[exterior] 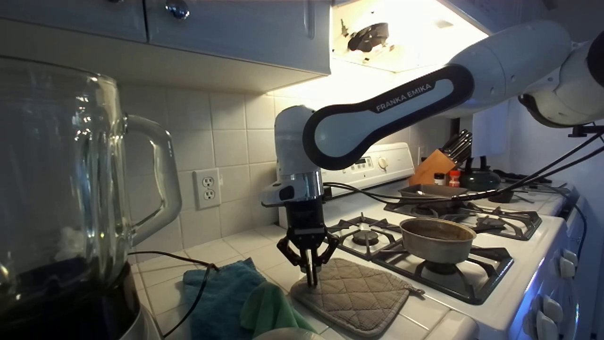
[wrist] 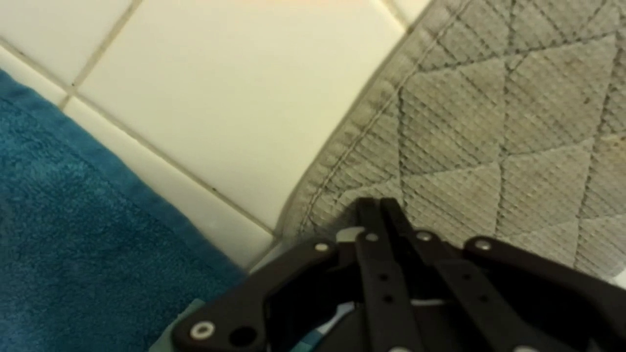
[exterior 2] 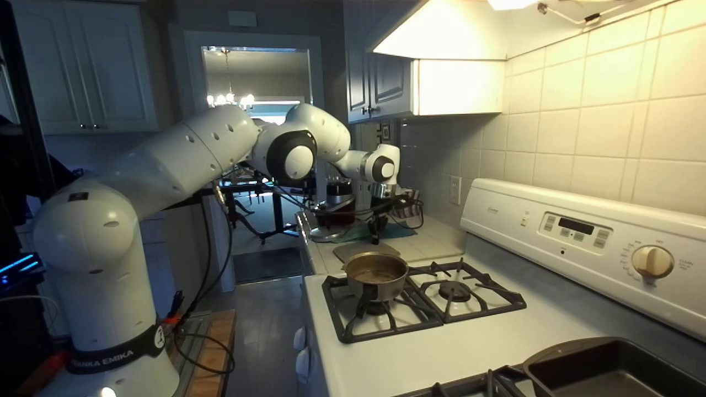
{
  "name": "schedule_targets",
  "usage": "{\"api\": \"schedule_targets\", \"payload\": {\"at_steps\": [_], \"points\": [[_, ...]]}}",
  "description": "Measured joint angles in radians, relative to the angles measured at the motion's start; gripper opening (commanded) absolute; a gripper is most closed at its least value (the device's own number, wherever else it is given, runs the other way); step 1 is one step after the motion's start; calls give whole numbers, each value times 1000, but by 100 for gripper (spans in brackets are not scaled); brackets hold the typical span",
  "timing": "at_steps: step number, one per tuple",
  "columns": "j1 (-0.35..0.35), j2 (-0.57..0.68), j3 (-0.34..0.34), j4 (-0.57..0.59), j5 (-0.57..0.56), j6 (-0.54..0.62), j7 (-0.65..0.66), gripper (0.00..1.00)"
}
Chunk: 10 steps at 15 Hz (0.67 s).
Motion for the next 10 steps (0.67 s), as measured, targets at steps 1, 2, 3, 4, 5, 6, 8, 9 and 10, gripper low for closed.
{"api": "schedule_targets", "payload": {"at_steps": [1, 2, 3, 4, 5, 6, 8, 9, 10], "points": [[-3, -8, 5, 0, 1, -3, 0, 47], [-8, -19, 11, 0, 1, -5, 0, 53], [-14, -36, 17, -1, 3, -14, 0, 61], [-22, -55, 20, -2, 5, -23, 4, 67], [-31, -76, 21, -5, 7, -34, 13, 75], [-43, -98, 21, -12, 11, -44, 29, 81], [-72, -140, 20, -37, 22, -85, 73, 95], [-87, -158, 19, -52, 26, -117, 102, 100], [-100, -169, 17, -70, 26, -151, 130, 100]]}}
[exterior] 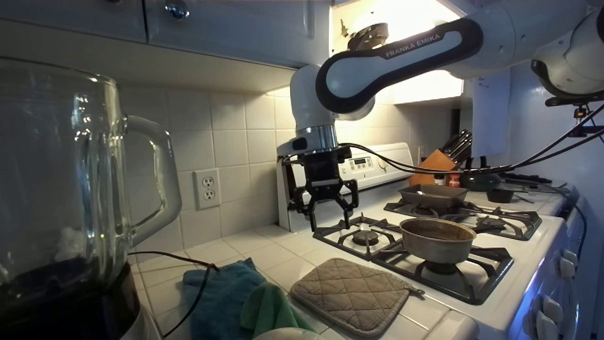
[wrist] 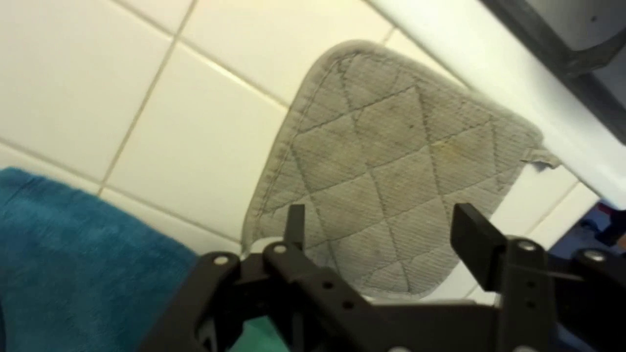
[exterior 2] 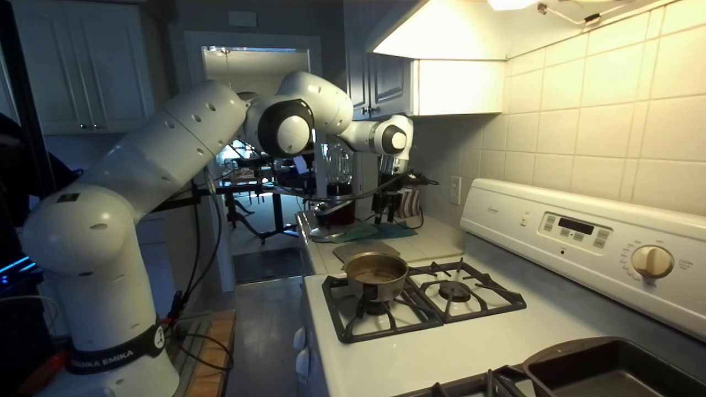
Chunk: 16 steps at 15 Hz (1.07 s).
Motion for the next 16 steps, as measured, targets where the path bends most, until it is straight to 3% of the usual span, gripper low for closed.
{"api": "schedule_targets", "payload": {"at_steps": [4, 8, 12, 16], "points": [[-41, -13, -5, -44, 12, -132, 84, 100], [-59, -31, -5, -93, 15, -181, 123, 100], [-92, -113, -5, -201, 15, -144, 147, 100], [-146, -231, -10, -366, 16, -3, 158, 100]]}}
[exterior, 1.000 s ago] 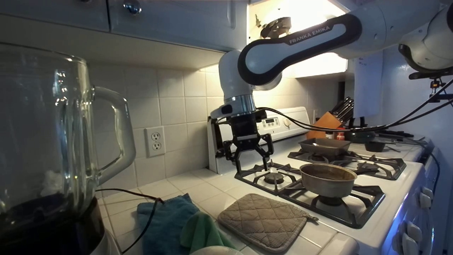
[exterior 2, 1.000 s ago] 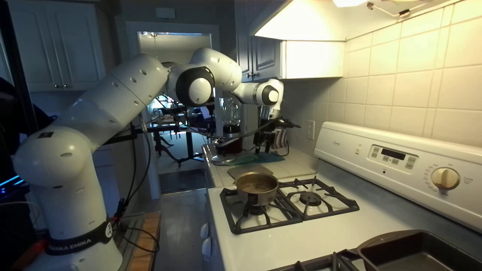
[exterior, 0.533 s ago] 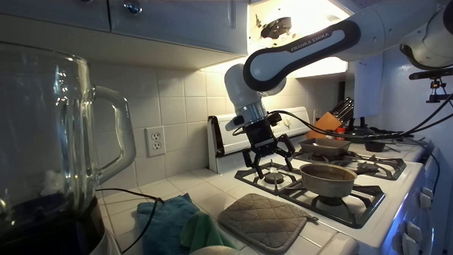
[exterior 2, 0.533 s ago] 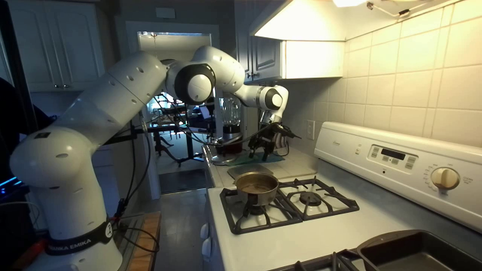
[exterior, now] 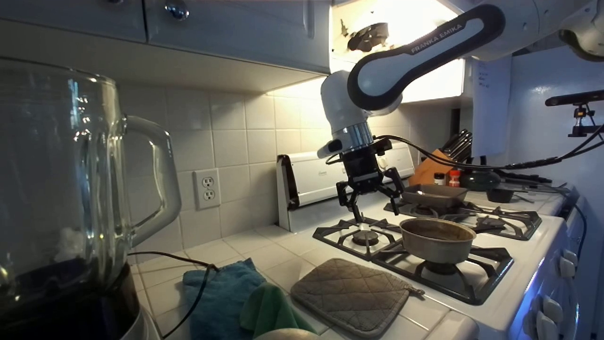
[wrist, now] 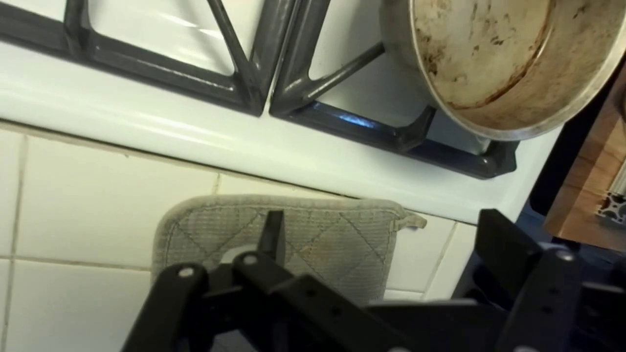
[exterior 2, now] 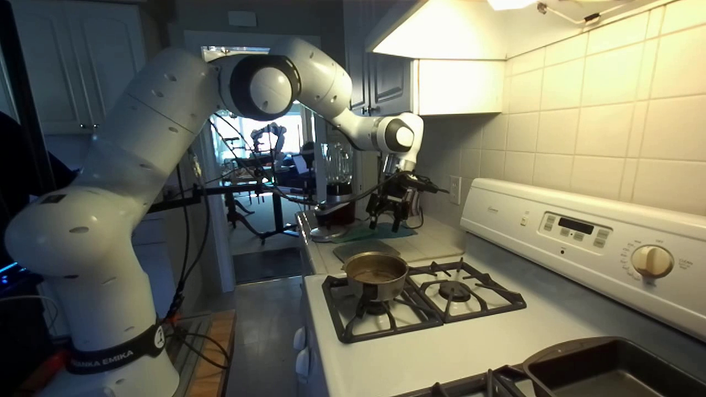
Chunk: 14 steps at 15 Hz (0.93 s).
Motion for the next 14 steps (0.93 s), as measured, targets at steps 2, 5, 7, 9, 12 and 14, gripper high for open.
{"api": "schedule_targets", "payload": {"at_steps": [2, 5, 7, 9, 12, 14], "points": [[-18, -56, -16, -87, 5, 79, 16, 100], [-35, -133, -44, -217, 33, 191, 100, 100], [-45, -177, -59, -292, 72, 236, 173, 100], [-55, -215, -68, -350, 109, 265, 244, 100], [-66, -268, -83, -421, 153, 305, 352, 100], [-74, -299, -95, -458, 176, 328, 424, 100]]}}
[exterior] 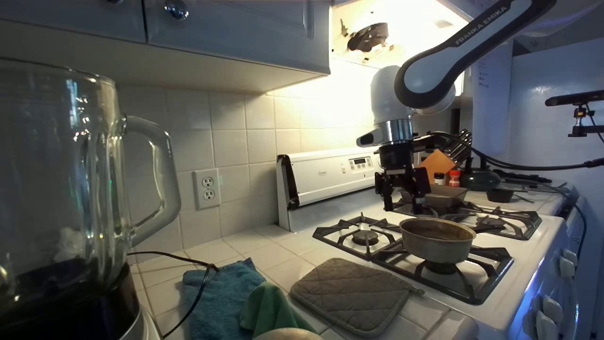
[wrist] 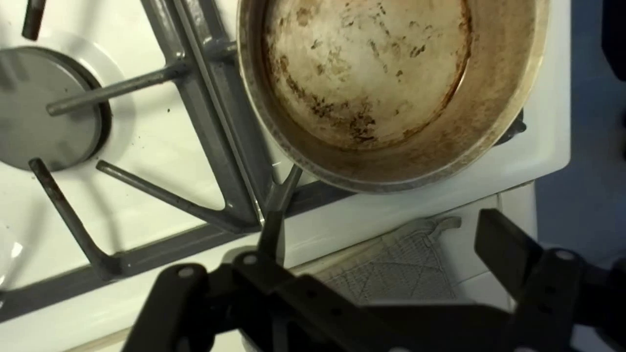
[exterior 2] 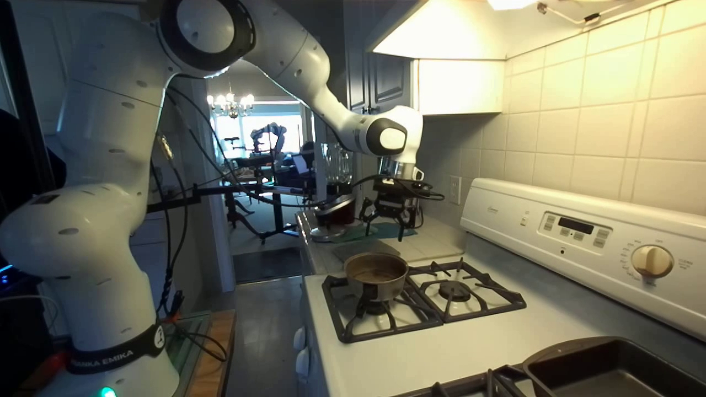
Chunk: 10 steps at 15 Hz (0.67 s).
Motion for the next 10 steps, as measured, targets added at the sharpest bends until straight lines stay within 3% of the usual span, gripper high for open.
{"api": "schedule_targets", "payload": {"at_steps": [8, 10], "points": [[-16, -28, -3, -36, 55, -7, 33, 100], [-14, -27, -18, -36, 52, 22, 113, 100]]}}
